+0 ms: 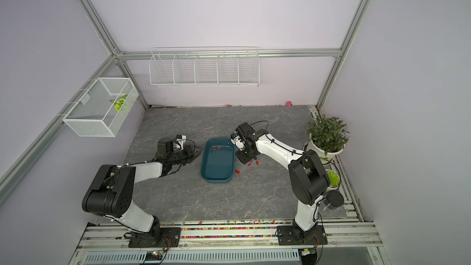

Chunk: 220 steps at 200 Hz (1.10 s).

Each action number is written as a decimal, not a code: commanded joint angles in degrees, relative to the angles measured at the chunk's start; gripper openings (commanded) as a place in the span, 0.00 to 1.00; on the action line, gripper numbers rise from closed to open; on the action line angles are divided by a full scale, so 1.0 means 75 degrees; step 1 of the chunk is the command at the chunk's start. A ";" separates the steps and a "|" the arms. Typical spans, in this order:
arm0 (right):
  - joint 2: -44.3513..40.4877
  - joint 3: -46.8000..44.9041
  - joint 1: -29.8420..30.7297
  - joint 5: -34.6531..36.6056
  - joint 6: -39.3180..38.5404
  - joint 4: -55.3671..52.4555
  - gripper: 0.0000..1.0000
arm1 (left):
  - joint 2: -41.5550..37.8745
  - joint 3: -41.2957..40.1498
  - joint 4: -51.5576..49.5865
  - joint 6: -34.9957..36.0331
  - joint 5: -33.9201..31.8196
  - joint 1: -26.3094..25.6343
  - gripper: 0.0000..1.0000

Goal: Take the screw protection sleeves out of the storage box
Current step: Place the screw protection sleeve at the center of the board, then pick up the screw protection sleeve from the storage box.

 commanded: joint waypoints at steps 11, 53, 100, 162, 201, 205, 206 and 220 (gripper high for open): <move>-0.0405 0.0533 0.0072 -0.0186 0.0080 -0.0525 0.41 | 0.0102 0.0223 0.0009 0.0041 0.0065 0.0047 0.46; -0.0182 0.1347 0.0416 -0.0561 0.0109 -0.0661 0.40 | 0.0102 0.0234 0.0008 0.0036 0.0065 0.0047 0.46; 0.0892 0.2579 0.0938 -0.0469 0.0248 -0.0567 0.39 | 0.0148 0.0258 -0.0027 0.0047 0.0088 0.0047 0.46; 0.2167 0.4331 0.1053 -0.0191 0.0829 -0.0658 0.34 | 0.0042 0.0200 0.0026 0.0038 0.0007 0.0048 0.46; 0.2211 0.4369 0.1080 0.0023 0.1527 -0.0230 0.65 | -0.0051 0.0111 0.0114 -0.0005 -0.0067 0.0047 0.46; 0.2231 0.4351 0.1100 0.0117 0.1567 -0.0230 0.69 | -0.0056 0.0106 0.0114 -0.0006 -0.0085 0.0048 0.46; 0.2238 0.4341 0.1094 0.0140 0.1576 -0.0219 0.70 | -0.0055 0.0106 0.0114 -0.0006 -0.0080 0.0047 0.46; 0.2288 0.4202 0.1100 0.0302 0.1705 -0.0079 0.73 | -0.0089 0.0082 0.0120 -0.0017 -0.0090 0.0048 0.46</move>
